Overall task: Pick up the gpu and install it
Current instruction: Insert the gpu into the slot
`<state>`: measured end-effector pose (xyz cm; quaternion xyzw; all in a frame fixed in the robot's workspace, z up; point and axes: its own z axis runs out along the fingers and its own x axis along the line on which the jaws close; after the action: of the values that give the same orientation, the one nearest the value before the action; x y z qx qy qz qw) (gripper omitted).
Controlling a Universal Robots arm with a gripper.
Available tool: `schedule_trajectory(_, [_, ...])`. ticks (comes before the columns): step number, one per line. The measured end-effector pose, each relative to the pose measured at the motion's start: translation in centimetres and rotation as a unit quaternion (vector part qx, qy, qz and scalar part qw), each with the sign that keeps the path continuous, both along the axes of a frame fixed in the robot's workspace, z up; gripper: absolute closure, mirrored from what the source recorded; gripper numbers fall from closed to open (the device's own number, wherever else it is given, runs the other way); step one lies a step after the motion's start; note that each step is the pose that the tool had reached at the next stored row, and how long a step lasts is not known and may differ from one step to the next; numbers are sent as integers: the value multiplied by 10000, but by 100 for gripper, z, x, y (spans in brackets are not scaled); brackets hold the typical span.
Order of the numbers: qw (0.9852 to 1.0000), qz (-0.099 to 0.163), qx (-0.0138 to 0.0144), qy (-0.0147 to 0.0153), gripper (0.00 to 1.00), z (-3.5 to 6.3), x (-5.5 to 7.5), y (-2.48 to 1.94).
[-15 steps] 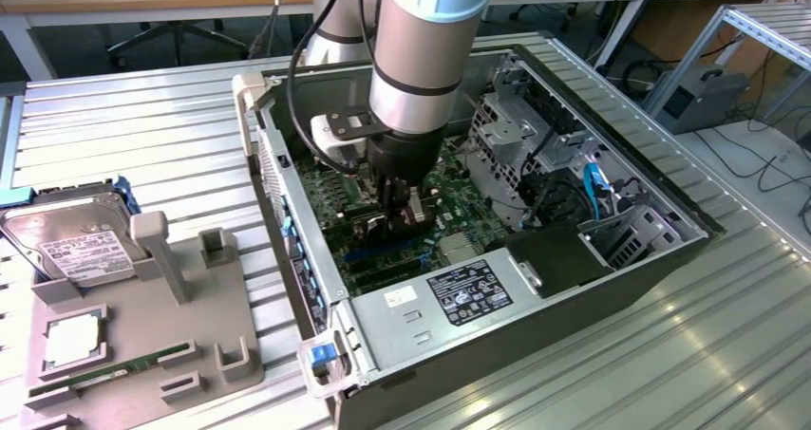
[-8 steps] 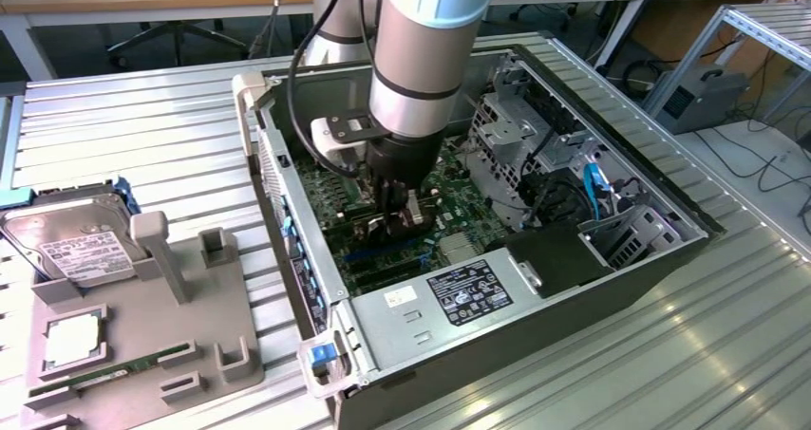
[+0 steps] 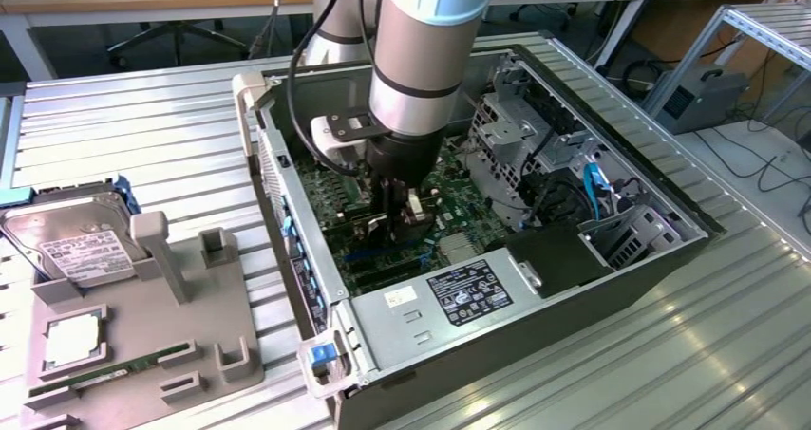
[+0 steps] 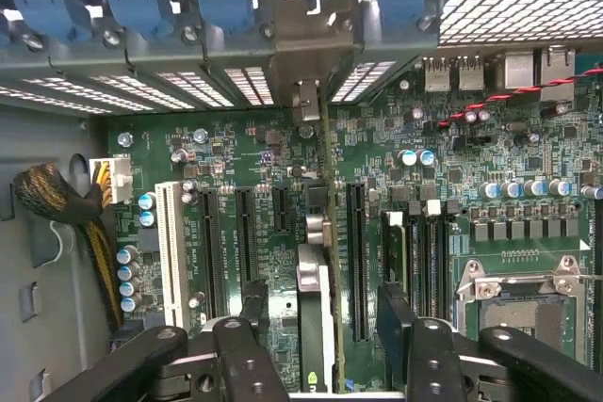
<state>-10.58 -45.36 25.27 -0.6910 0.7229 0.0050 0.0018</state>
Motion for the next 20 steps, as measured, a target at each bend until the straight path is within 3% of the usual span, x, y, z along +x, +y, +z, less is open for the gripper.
schedule_trajectory(7, [10000,0,0,0,43,0,0,0])
schedule_trajectory(12, [10000,0,-1,0,73,1,0,0])
schedule_trajectory(20, [10000,0,-2,1,73,-27,0,0])
